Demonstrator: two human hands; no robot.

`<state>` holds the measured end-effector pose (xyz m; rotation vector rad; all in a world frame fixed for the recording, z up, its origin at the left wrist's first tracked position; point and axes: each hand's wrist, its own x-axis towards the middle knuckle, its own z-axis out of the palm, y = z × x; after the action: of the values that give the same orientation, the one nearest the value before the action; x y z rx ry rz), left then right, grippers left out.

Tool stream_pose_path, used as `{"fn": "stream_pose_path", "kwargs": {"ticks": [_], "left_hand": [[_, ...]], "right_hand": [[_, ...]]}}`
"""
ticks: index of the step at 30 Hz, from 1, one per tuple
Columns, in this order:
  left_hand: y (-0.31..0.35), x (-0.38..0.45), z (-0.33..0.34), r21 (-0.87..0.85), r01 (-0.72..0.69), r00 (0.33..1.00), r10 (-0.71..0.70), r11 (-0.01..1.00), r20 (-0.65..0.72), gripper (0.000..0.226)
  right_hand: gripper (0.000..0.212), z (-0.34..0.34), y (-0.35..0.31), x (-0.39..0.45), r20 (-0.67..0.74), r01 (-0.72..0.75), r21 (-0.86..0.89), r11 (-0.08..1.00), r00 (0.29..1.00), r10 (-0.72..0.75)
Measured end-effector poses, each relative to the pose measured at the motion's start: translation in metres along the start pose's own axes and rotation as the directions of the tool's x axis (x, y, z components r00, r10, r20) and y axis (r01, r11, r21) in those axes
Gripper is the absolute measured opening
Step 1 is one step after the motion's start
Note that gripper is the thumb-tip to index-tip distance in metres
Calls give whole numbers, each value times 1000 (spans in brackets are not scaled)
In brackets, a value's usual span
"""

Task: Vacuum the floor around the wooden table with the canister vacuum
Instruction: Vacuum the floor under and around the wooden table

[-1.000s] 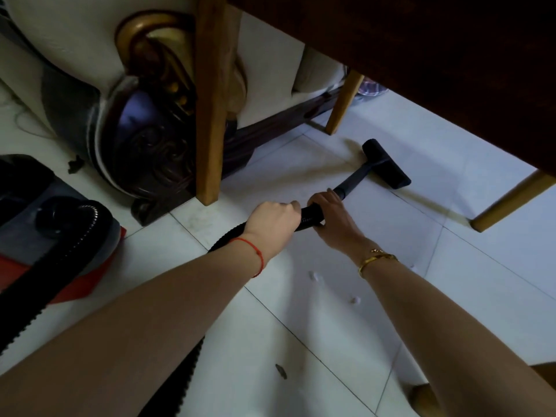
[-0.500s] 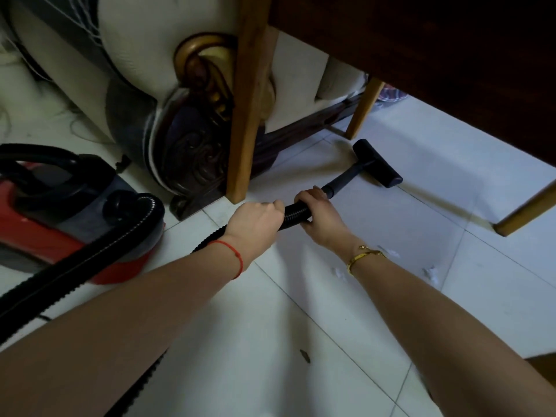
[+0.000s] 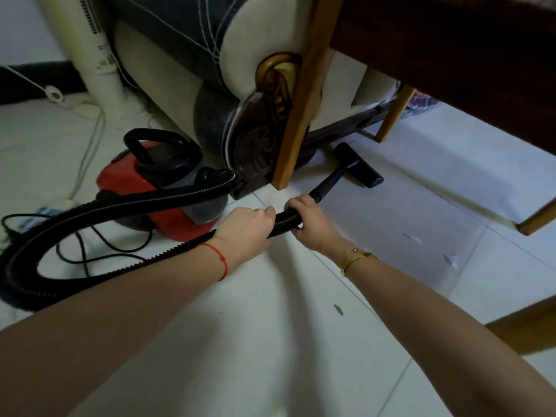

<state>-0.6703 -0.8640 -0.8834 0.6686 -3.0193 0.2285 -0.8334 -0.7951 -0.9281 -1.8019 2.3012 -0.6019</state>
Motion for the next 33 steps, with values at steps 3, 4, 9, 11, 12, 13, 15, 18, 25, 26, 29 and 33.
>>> {"fn": "stream_pose_path", "kwargs": {"ticks": [3,4,9,11,12,13,15,18,25,26,29,33], "left_hand": [[-8,-30,-6,19,-19,1000,19,1000,9,22],[-10,-39,-9,22,-24,1000,23,999,11,23],[-20,-78,-20,46,-25,1000,25,999,2,24],[-26,-91,-23,51,-26,1000,26,998,-9,24],[-28,-97,-25,56,-24,1000,24,998,-11,25],[-31,-102,-27,64,-23,1000,24,998,-12,25],[-35,-111,-30,70,-23,1000,24,997,-12,26],[-43,-121,-34,76,-20,1000,21,997,-11,27],[-52,-123,-31,90,-23,1000,24,996,-11,31],[-52,-119,-30,92,-24,1000,25,995,-15,31],[-49,-102,-25,101,-33,998,37,994,-42,32],[-40,-71,-19,123,-42,998,47,992,-41,27]], "right_hand": [[26,5,-26,-12,2,27,1,1000,1000,-27],[26,6,-34,-16,8,34,0,999,999,-34],[26,13,-68,-31,-2,66,13,998,998,-66],[25,17,-80,-35,-18,65,28,997,998,-65],[25,19,-86,-37,-26,65,38,997,998,-64],[25,20,-92,-39,-35,66,48,997,997,-64],[24,23,-104,-42,-59,70,61,996,996,-66],[23,29,-120,-43,-86,49,72,996,995,-43],[25,35,-125,-40,-91,19,41,999,996,-15],[25,34,-123,-39,-100,12,40,999,995,-8],[26,30,-110,-33,-124,-25,43,999,992,30],[26,22,-83,-22,-149,-65,36,997,986,70]]}}
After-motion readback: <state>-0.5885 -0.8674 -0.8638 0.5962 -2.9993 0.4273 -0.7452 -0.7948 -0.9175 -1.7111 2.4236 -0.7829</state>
